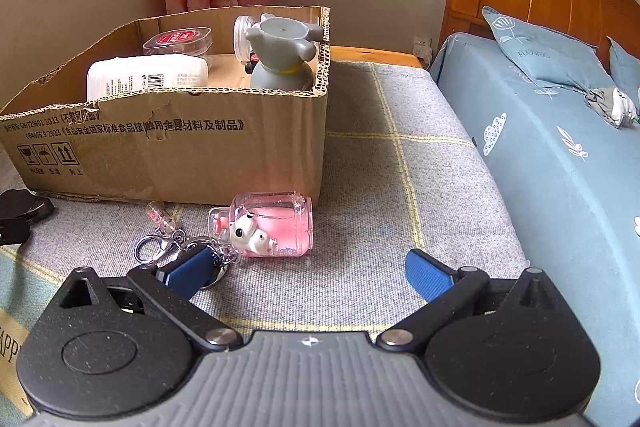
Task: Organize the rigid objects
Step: 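Move left tool to the black oval object while right tool approaches the pink keychain bottle, then grasp the black oval object with left tool while right tool grasps the pink keychain bottle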
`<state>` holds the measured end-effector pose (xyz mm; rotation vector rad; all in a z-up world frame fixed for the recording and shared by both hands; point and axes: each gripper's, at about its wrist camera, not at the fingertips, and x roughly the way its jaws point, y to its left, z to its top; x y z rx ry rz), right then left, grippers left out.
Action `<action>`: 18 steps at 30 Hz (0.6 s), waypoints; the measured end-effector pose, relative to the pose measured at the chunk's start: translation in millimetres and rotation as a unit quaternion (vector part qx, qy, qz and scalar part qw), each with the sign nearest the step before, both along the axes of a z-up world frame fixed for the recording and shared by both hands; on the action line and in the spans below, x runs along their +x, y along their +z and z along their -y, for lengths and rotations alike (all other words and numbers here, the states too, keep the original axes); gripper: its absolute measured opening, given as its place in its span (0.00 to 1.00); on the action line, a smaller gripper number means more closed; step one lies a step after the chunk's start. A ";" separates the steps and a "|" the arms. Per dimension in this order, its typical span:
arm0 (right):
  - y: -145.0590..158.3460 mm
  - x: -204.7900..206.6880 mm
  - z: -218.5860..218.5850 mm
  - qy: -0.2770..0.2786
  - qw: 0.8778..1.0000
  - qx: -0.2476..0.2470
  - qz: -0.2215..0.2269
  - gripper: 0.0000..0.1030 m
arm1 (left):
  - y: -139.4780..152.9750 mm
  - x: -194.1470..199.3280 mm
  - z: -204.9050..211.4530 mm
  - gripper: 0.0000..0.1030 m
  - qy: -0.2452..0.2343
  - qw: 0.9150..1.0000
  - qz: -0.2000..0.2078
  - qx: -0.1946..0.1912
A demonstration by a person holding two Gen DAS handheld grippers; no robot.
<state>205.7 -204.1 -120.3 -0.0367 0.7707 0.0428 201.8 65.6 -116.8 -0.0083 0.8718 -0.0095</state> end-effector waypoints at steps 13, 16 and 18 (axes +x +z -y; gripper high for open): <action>-0.8 -2.6 0.3 0.000 1.000 0.000 0.006 1.00 | 0.7 24.0 29.1 0.99 0.031 1.000 0.003 0.002; -0.5 -2.4 -0.1 0.000 1.000 0.001 0.007 1.00 | 0.4 23.2 30.1 0.99 0.039 0.999 0.008 0.002; -0.4 -2.4 0.1 0.000 1.000 0.000 0.007 1.00 | 0.7 23.0 27.8 0.99 0.046 0.999 0.006 0.003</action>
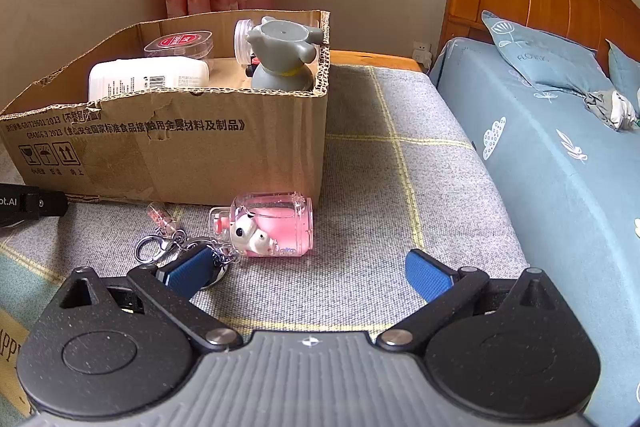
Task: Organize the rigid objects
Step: 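Grasp the black oval object with left tool while right tool grasps the pink keychain bottle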
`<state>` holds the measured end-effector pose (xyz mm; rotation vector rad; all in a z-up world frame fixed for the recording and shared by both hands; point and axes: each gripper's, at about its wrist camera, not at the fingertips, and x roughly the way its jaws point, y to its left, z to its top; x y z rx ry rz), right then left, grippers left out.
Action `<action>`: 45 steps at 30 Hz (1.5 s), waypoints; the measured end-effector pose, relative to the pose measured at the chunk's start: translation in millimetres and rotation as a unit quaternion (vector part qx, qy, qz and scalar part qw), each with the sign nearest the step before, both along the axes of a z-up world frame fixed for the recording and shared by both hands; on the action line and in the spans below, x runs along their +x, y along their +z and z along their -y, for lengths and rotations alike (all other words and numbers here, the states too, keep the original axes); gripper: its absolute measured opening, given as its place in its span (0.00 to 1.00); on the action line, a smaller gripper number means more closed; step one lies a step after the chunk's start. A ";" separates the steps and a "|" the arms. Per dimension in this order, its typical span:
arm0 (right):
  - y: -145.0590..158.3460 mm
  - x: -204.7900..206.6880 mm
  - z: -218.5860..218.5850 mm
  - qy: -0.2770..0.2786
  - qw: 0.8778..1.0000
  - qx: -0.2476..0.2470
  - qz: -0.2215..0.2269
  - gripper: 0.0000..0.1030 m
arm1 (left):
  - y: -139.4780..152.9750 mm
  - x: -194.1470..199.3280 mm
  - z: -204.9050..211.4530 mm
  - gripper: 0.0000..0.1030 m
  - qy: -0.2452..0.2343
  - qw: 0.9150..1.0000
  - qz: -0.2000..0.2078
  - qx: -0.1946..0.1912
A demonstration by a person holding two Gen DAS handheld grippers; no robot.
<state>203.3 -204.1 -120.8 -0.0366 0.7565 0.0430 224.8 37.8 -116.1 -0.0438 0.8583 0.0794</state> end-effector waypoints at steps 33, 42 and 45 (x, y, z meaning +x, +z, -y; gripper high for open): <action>7.3 -5.8 -7.5 0.012 0.998 -0.059 0.007 1.00 | -0.6 -12.0 17.8 0.90 -0.009 1.000 0.021 0.000; 16.8 -0.3 -4.1 0.061 0.998 -0.015 0.014 0.97 | 1.0 -18.0 15.3 0.88 -0.054 0.998 0.027 0.003; 16.3 5.6 -7.3 0.067 0.998 -0.012 0.012 0.86 | 1.4 -19.8 13.2 0.88 -0.067 0.997 0.028 0.003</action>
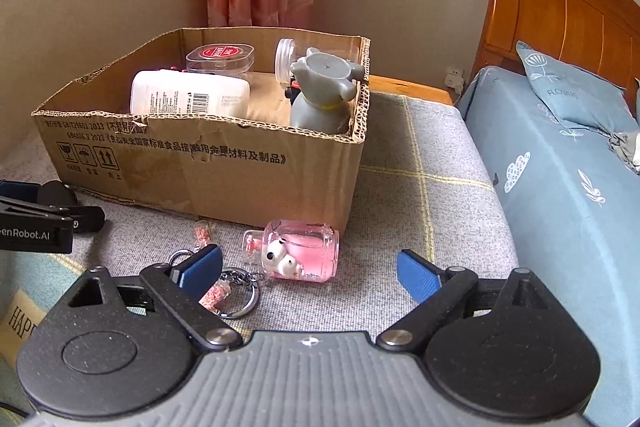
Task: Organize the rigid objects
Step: 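Grasp the black oval object with left tool while right tool grasps the pink keychain bottle, then lower both held items into the box and open both tools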
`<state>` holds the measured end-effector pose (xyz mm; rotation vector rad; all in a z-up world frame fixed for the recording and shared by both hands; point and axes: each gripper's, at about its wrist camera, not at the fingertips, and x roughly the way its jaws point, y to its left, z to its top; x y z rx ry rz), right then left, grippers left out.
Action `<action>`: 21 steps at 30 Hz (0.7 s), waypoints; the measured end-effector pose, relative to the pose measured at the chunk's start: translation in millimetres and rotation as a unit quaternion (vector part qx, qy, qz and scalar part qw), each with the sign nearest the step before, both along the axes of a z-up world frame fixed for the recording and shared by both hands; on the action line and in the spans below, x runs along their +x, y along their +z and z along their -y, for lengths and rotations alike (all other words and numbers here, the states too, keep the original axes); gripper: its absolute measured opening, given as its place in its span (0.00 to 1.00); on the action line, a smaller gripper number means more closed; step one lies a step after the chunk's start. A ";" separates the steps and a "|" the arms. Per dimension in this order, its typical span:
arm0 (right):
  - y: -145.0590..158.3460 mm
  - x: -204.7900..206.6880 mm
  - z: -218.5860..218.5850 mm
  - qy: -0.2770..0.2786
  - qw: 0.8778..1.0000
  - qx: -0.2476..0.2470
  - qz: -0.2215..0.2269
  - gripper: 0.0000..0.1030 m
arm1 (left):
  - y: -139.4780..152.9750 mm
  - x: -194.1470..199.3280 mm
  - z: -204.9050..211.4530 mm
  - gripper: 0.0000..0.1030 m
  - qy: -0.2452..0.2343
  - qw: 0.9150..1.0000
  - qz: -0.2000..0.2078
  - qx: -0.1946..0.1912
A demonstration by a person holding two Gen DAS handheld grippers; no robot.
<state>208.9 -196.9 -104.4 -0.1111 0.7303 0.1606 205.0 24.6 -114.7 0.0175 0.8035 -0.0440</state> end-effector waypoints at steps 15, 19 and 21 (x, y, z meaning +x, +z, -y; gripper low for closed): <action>-6.3 15.1 -4.5 0.004 1.000 0.009 -0.022 0.63 | 0.7 -1.2 2.6 0.89 -0.048 0.999 0.006 0.013; -5.2 14.3 -4.7 0.005 1.000 0.009 -0.024 0.57 | 1.7 -3.0 1.4 0.88 -0.069 0.998 0.002 0.016; -4.7 14.3 -4.2 0.006 1.000 0.008 -0.026 0.57 | 2.8 -3.1 1.1 0.87 -0.075 0.997 -0.001 0.014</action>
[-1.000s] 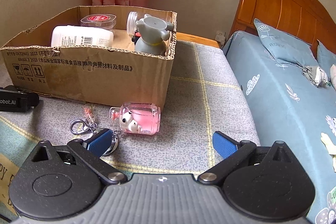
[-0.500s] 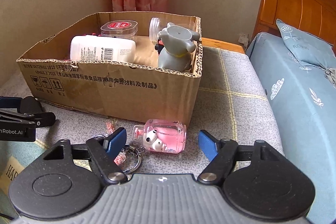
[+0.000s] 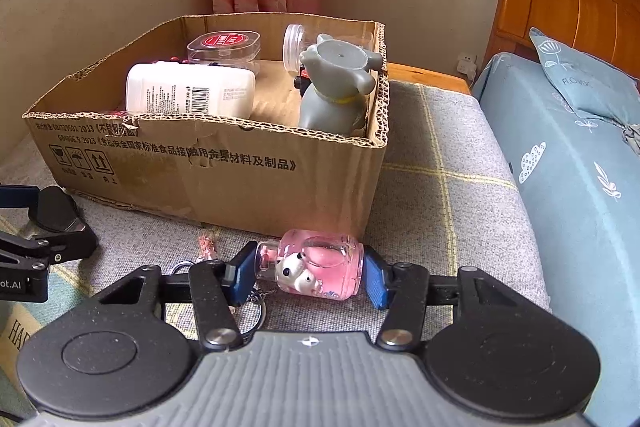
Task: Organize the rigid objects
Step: 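Lower both held items into the box and open both tools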
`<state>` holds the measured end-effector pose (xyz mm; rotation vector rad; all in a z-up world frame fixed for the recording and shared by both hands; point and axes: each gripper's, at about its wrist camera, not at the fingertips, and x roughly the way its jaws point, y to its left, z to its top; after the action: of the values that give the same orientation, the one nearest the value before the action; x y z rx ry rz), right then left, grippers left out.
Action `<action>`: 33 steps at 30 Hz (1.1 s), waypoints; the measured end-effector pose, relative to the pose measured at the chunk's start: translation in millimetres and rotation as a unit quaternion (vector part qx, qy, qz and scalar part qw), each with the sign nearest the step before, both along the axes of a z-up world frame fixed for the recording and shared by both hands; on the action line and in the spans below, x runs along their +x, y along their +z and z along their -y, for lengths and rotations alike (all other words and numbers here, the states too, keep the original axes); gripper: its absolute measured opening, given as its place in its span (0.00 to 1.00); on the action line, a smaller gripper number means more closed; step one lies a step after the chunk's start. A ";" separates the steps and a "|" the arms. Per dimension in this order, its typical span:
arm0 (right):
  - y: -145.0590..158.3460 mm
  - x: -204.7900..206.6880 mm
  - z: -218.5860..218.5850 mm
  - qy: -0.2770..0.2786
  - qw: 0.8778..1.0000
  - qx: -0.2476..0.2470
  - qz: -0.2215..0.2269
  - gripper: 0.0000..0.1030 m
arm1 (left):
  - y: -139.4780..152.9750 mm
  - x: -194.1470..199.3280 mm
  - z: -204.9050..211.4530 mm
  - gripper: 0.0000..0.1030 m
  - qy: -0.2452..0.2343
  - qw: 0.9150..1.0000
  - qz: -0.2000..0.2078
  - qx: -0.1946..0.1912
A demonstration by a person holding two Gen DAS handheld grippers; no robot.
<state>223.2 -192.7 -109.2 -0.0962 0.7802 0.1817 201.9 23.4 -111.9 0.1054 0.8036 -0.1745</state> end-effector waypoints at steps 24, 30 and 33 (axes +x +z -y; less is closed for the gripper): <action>72.3 -34.5 3.5 0.140 0.990 -0.024 -0.001 0.56 | 68.1 -22.8 2.6 0.86 -0.097 0.995 -0.007 0.024; 102.5 -42.1 9.0 0.155 0.988 -0.007 0.018 0.56 | 100.2 -14.9 3.8 0.86 -0.109 0.994 0.018 0.018; 118.2 -42.8 8.5 0.160 0.986 -0.005 0.037 0.56 | 114.5 0.5 4.5 0.86 -0.105 0.994 0.035 0.009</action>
<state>180.4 -201.1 9.0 -0.2381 0.6875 0.4763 202.4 18.9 2.7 0.2121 0.7233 -0.3600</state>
